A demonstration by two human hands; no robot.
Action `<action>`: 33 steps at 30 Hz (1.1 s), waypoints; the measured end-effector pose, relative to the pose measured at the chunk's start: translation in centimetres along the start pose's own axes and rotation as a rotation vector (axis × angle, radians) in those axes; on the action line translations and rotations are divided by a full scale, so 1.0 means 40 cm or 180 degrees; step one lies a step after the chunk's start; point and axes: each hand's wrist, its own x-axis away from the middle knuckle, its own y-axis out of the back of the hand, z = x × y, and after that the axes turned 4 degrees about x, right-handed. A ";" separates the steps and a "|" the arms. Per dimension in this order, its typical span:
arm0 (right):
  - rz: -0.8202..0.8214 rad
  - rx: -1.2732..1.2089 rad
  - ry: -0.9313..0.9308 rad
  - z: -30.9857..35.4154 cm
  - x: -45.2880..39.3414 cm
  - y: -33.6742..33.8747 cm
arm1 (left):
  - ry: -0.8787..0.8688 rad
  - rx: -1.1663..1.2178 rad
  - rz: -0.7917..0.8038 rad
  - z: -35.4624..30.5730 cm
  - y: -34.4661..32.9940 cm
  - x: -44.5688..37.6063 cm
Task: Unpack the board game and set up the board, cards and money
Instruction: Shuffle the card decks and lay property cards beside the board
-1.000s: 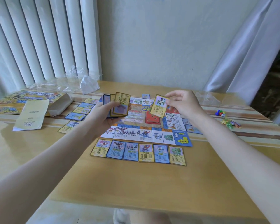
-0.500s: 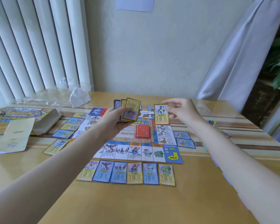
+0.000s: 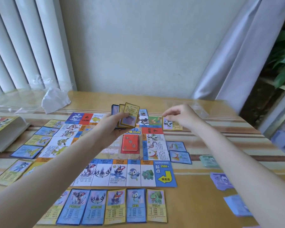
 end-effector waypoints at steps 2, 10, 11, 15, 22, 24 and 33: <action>0.0121 0.0226 -0.0141 -0.038 -0.027 -0.011 | 0.0026 -0.0008 -0.0061 0.006 -0.001 -0.023; 0.0360 0.0321 -0.0548 -0.139 -0.091 -0.051 | 0.0172 -0.0114 -0.0031 0.035 0.000 -0.094; 0.0381 0.0339 -0.0557 -0.143 -0.095 -0.056 | 0.0202 -0.0130 -0.0027 0.042 -0.003 -0.098; 0.0423 0.0451 -0.0534 -0.154 -0.100 -0.074 | 0.0264 -0.0121 -0.0059 0.059 -0.013 -0.105; 0.0313 0.0837 -0.0381 -0.162 -0.078 -0.077 | 0.0492 0.0299 0.0106 0.072 -0.015 -0.091; 0.0359 0.1071 -0.0349 -0.161 -0.076 -0.078 | 0.0518 0.0385 0.0189 0.075 -0.011 -0.081; 0.0509 -0.0552 0.0209 0.000 -0.068 -0.108 | 0.0516 0.0328 0.0265 0.079 0.000 -0.060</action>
